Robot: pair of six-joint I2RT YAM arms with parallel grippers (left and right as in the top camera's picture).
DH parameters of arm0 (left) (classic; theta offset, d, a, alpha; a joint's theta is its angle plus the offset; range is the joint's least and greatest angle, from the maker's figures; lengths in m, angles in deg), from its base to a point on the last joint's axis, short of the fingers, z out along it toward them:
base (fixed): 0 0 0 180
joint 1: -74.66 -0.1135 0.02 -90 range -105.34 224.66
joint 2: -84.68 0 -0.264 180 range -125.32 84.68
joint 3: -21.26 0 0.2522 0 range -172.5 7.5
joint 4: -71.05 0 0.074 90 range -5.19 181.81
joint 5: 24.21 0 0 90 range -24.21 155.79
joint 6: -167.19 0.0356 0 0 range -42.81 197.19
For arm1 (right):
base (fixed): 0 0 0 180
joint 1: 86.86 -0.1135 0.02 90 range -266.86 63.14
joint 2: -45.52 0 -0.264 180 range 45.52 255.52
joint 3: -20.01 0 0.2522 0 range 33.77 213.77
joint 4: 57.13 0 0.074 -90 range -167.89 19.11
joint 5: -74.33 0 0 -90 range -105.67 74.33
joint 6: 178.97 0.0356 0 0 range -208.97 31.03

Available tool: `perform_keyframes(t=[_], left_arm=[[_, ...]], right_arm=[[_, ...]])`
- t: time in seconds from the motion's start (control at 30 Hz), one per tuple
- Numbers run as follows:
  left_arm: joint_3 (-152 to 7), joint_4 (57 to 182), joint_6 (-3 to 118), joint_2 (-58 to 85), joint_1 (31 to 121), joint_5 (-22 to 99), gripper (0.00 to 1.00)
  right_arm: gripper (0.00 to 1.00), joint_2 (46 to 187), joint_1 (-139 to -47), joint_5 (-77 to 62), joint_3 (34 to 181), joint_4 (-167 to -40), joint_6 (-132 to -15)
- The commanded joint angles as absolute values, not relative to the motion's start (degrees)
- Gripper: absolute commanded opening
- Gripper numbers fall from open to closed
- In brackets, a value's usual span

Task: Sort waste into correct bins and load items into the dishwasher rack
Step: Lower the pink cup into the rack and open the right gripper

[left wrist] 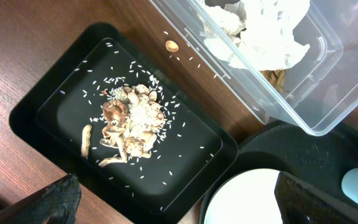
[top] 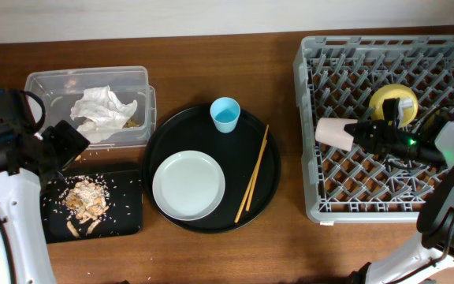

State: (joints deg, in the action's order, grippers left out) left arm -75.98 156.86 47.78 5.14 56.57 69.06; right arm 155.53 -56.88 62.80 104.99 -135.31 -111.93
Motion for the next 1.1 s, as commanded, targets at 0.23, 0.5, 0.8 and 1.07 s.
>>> perform_keyframes(t=[0.23, 0.5, 0.8, 1.07], left_arm=[[-76.4, 156.9, 48.1, 5.9, 56.3, 69.3, 0.99], [-76.4, 156.9, 48.1, 5.9, 56.3, 69.3, 0.99], [-76.4, 156.9, 48.1, 5.9, 56.3, 69.3, 0.99], [-76.4, 156.9, 48.1, 5.9, 56.3, 69.3, 0.99]], right_arm=[[0.08, 157.2, -52.5, 51.2, 104.6, -135.9, -110.5], [0.22, 156.7, -51.9, 47.2, 105.7, -138.7, -109.4], [0.41, 149.0, -48.5, 30.3, 121.8, -153.5, -102.5], [0.42, 137.3, -52.2, 15.0, 126.0, -151.2, -88.5]])
